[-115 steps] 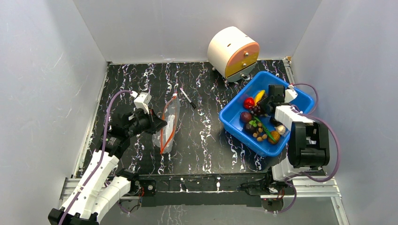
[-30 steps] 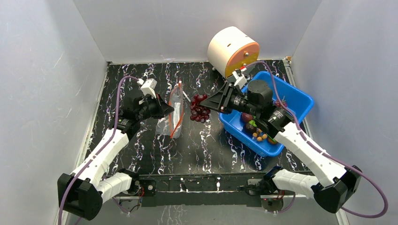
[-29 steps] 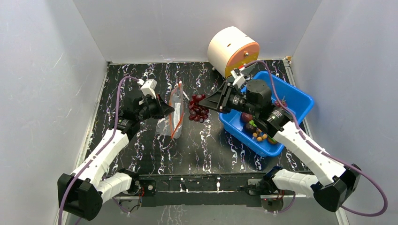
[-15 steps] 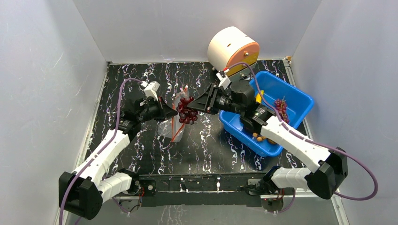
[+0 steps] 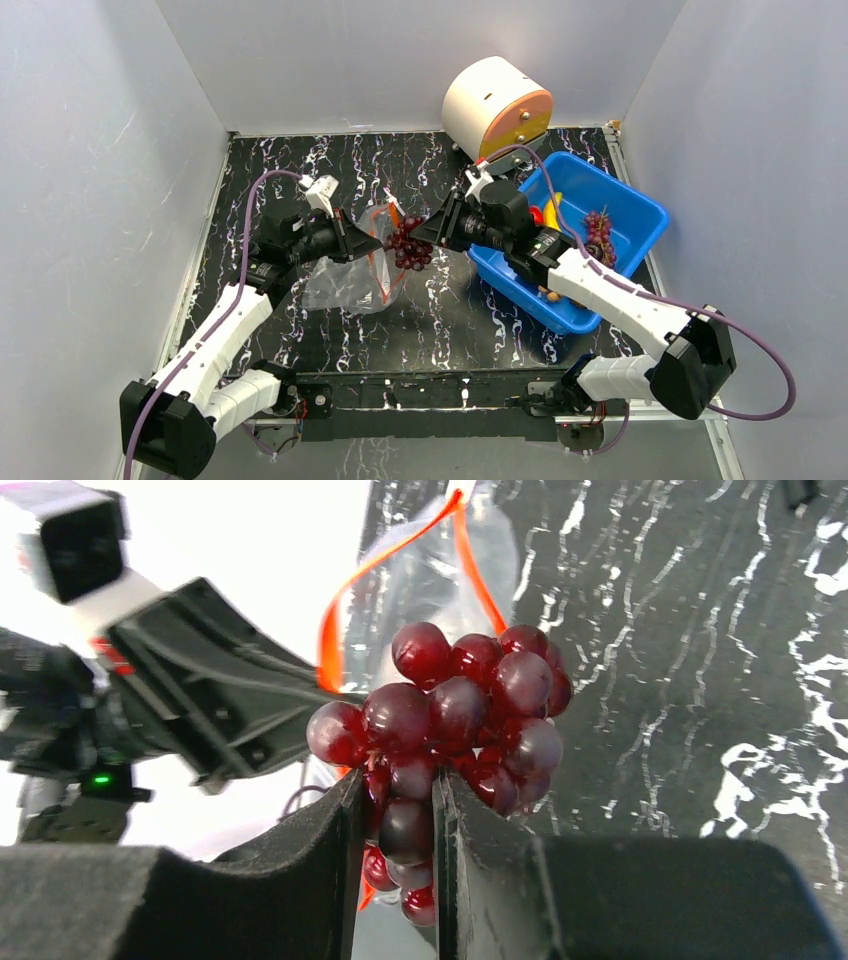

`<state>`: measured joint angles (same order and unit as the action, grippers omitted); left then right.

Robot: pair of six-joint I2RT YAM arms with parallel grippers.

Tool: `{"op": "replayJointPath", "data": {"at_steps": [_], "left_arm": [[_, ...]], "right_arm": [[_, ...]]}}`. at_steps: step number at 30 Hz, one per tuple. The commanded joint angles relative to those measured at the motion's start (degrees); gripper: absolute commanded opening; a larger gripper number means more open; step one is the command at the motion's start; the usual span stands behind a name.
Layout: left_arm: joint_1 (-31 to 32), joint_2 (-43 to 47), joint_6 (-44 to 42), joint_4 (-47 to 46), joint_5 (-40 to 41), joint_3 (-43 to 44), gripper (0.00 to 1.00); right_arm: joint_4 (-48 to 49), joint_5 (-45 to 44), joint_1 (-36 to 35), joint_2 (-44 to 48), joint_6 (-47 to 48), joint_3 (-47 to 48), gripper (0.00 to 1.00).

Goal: Place the food in the zip-top bag and seal the zipper
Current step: Place the fake fruit in the zipper food storage bag.

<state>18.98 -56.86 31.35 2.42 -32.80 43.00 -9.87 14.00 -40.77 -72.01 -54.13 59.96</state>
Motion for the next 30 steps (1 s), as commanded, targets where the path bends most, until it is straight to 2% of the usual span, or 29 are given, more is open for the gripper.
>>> {"op": "replayJointPath", "data": {"at_steps": [1,6,10,12,15,16,17,20,26,30], "left_arm": [[0.28,0.48,1.55,-3.31,-5.12,0.54,0.0],[0.27,-1.36,-1.25,-0.15,-5.44,2.07,0.0],[0.32,-4.64,-4.71,1.77,-3.89,2.01,0.0],[0.28,-7.01,-6.73,5.25,-3.55,4.39,0.0],[0.28,-4.46,-7.44,5.7,0.92,3.95,0.0],[0.34,-2.39,-6.32,4.11,-0.87,3.97,0.0],[0.33,-1.16,-1.67,-3.02,-7.45,3.07,0.0],[0.3,0.31,5.2,-8.55,-10.84,1.73,0.0],[0.27,0.28,6.26,-9.47,-15.04,2.29,0.0],[0.29,-0.07,4.65,-8.54,-16.06,3.4,0.0]], "right_arm": [[5.3,0.29,-0.02,-1.62,4.8,-1.03,0.17],[7.37,6.06,-0.19,-4.75,2.43,-0.39,0.17],[20.38,9.73,0.04,-5.33,-1.36,-5.58,0.17],[23.72,13.74,0.16,-5.77,-1.71,-3.99,0.18],[23.53,9.73,0.12,0.96,-4.17,-6.6,0.2],[25.84,8.31,0.15,3.89,-6.68,-9.6,0.2],[28.57,7.63,0.14,4.95,-9.07,-12.86,0.2],[23.26,3.67,0.08,3.68,-8.09,-14.69,0.21],[17.27,2.04,0.2,2.77,-6.76,-12.83,0.22],[18.72,3.77,0.22,2.09,-7.21,-11.57,0.23]]}}
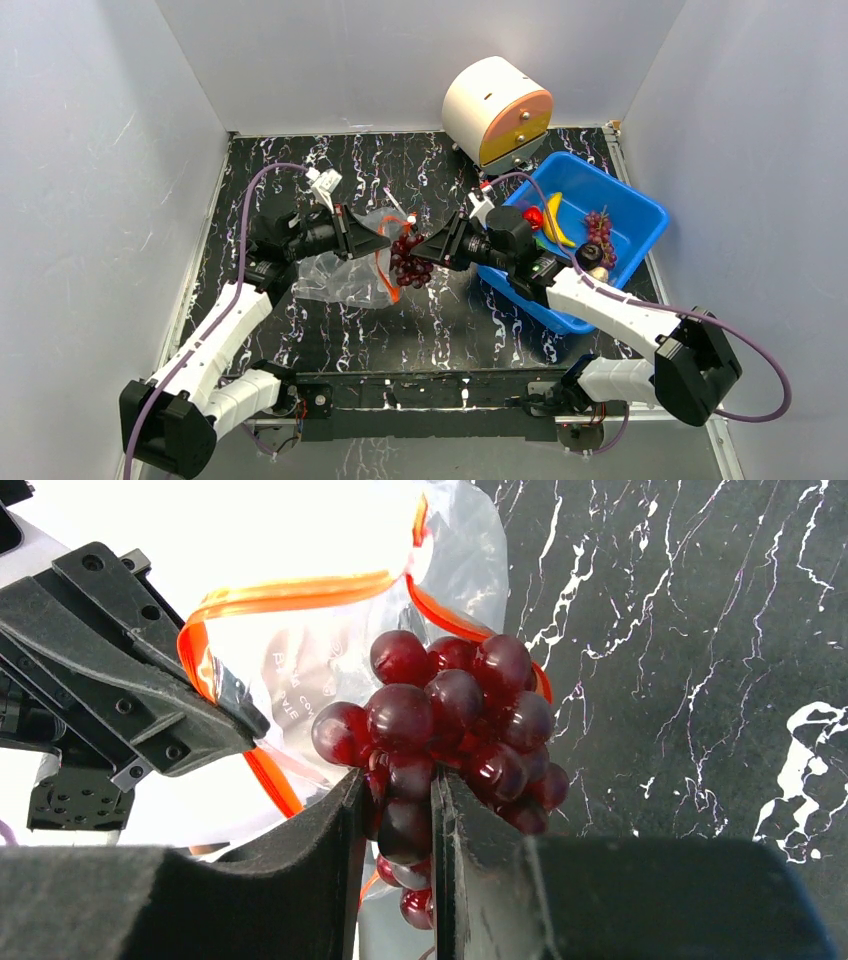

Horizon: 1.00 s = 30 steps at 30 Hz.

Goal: Place the food in the zip-top bag and seal the zipper
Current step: Place the fake fruit in the zipper food storage bag.

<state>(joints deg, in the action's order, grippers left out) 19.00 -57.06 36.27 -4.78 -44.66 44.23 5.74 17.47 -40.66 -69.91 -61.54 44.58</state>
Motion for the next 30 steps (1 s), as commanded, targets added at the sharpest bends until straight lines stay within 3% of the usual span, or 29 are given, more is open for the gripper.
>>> {"op": "replayJointPath", "data": {"at_steps": [1,7,15,20,26,30], "left_arm": [[0.31,-0.1,-1.15,-0.74,-4.47,2.52,0.0],[0.26,-2.38,-8.83,8.19,-3.32,7.66,0.0],[0.29,-2.96,-5.79,5.08,-8.58,8.9,0.0],[0.38,-0.26,-0.47,-2.92,-16.32,4.94,0.0],[0.33,-1.07,-4.02,1.93,-15.0,6.27,0.0],[0.3,-4.28,-11.05,11.13,-11.55,10.53,0.0]], "right_arm": [[3.79,1.46,0.07,-0.5,0.11,4.35,0.23],[7.27,7.36,-1.09,-2.83,0.03,6.13,0.23],[14.36,-0.39,-1.55,-3.79,-4.59,6.81,0.22],[14.57,-8.71,-1.76,-3.79,-9.71,7.84,0.22],[21.97,-13.49,-3.71,-3.61,-13.24,5.8,0.22],[24.6,-10.39,-5.67,-6.05,-11.96,6.37,0.23]]}}
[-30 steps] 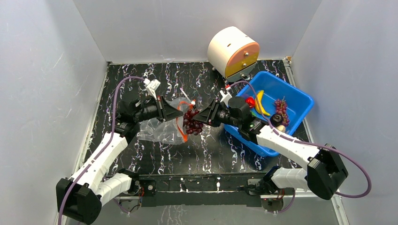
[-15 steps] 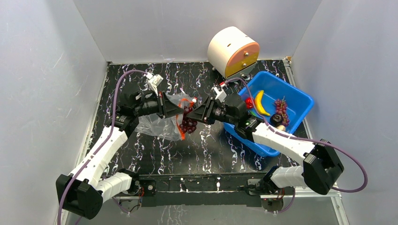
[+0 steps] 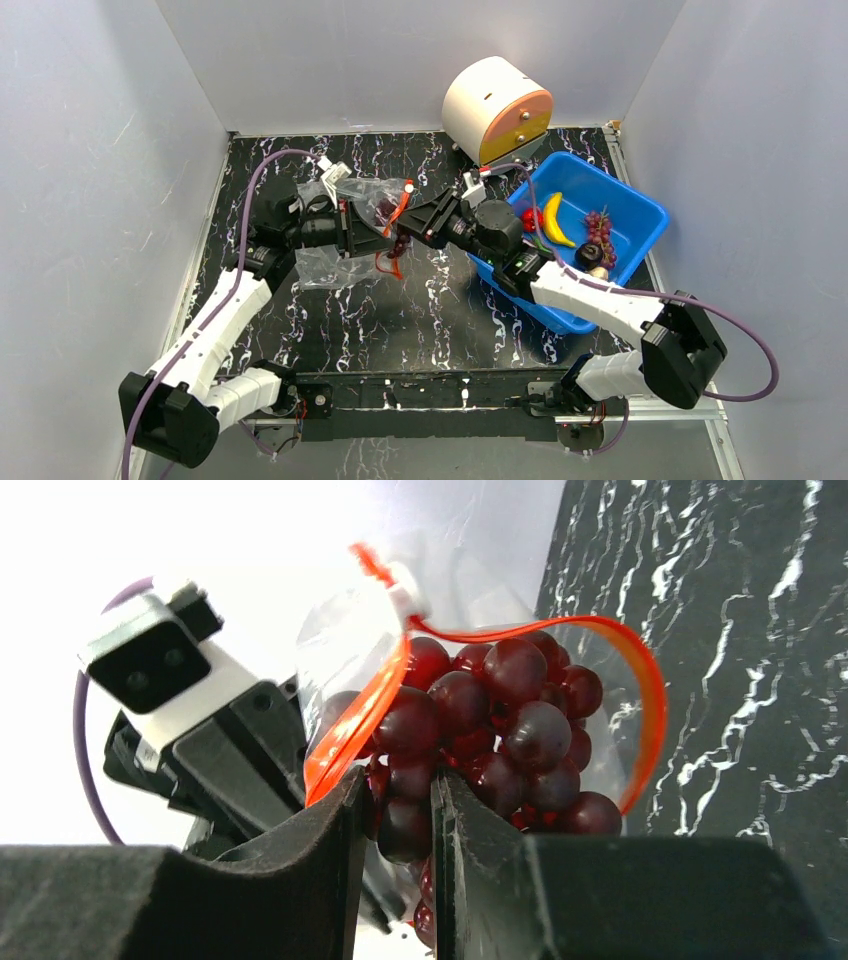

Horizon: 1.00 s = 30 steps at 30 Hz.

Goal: Place the food in the zip-top bag and seal the zipper
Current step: Place the fake fruit in the zipper food storage bag.

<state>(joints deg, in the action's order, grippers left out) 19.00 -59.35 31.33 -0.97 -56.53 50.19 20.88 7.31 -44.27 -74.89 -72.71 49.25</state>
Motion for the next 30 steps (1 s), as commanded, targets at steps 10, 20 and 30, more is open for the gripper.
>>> {"op": "replayJointPath", "data": {"at_steps": [10,20,30], "left_arm": [[0.32,-0.29,5.86,-6.5,0.51,3.83,0.0],[0.34,1.05,14.7,-14.57,-4.05,-0.7,0.0],[0.35,-6.03,13.63,-19.09,-4.85,1.41,0.0]], "right_arm": [[26.67,-3.88,-3.27,-3.05,-6.19,-8.02,0.21],[24.16,-14.71,-3.14,6.82,-4.7,-10.79,0.24],[33.12,-6.35,-3.58,0.04,-10.14,-15.0,0.26]]}}
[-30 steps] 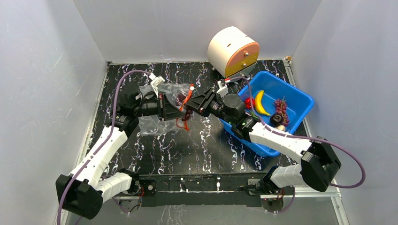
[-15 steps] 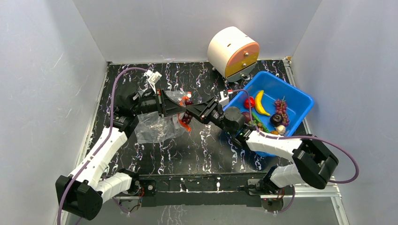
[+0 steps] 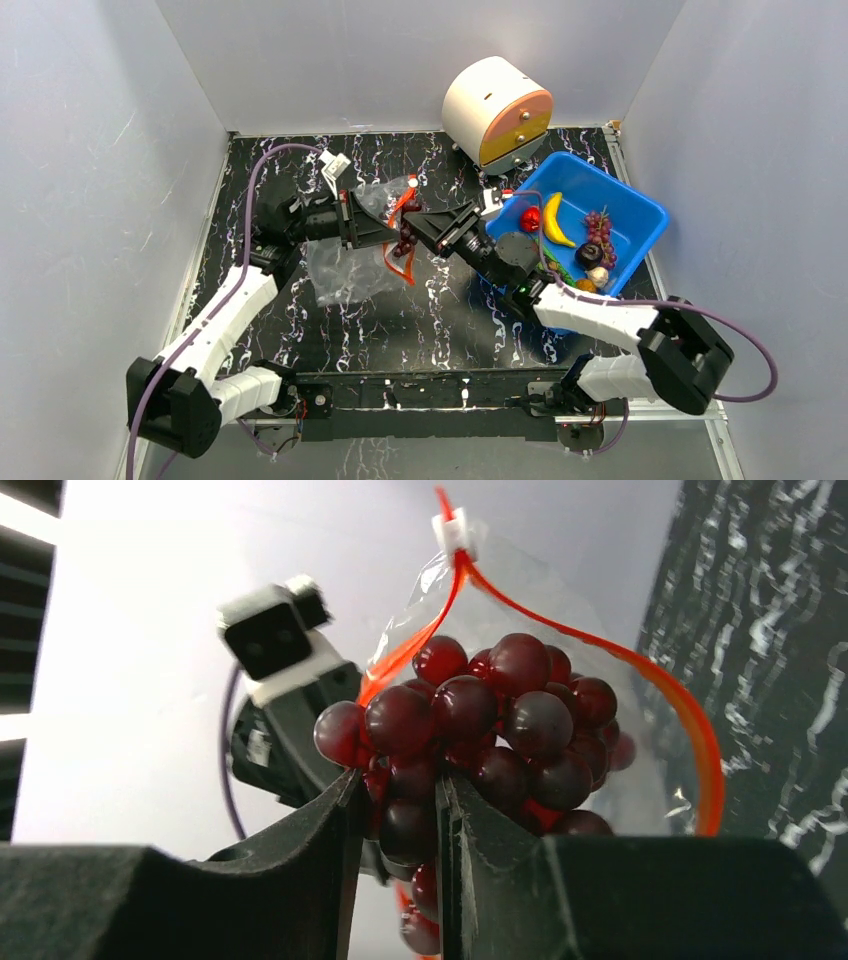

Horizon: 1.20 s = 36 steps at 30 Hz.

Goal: Place the food in the zip-top bag and seal the zipper
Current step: Place the fake fruit in the zipper food storage bag.

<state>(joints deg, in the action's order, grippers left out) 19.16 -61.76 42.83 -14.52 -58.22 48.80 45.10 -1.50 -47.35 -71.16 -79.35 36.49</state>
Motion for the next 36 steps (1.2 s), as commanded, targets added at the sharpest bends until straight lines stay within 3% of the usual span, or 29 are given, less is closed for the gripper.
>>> {"op": "replayJointPath", "data": {"at_steps": [1,5,7,10,15,18,22,27,31,36], "left_arm": [[0.18,-4.01,4.97,-8.84,-3.53,2.46,0.0],[0.18,-3.14,17.81,-26.13,-2.96,-1.88,0.0],[0.18,-2.58,19.38,-27.6,-2.83,-2.21,0.0],[0.18,-1.17,16.82,-24.03,-2.17,-2.04,0.0],[0.17,0.27,7.85,-13.48,-0.24,-0.39,0.0],[0.19,-0.45,7.89,-14.01,-0.03,-0.62,0.0],[0.19,-1.25,11.29,-19.53,-0.58,-0.56,0.0],[0.18,-0.34,2.83,-9.56,0.14,0.14,0.0],[0.18,1.01,-5.74,0.21,2.17,-0.62,0.0],[0.2,5.16,-7.75,-2.02,3.99,-3.79,0.0]], "right_arm": [[10.75,1.8,-0.54,-4.73,-3.91,-2.78,0.26],[8.38,-2.86,-0.55,-4.96,-4.06,-2.76,0.25],[2.92,-3.62,-0.55,-3.99,-2.01,-0.64,0.27],[-6.72,-2.66,-0.5,-3.21,0.34,2.82,0.3],[-7.07,5.15,-0.75,-2.23,5.28,3.26,0.33],[-9.39,7.44,-0.81,-0.54,8.43,4.17,0.36],[-4.61,14.74,-0.79,-3.91,6.14,4.47,0.35],[0.42,20.95,-1.03,-7.08,5.53,6.25,0.35],[-4.94,20.91,-1.07,-4.19,10.06,7.36,0.43],[-16.37,18.54,-1.07,0.56,13.77,8.18,0.53]]}}
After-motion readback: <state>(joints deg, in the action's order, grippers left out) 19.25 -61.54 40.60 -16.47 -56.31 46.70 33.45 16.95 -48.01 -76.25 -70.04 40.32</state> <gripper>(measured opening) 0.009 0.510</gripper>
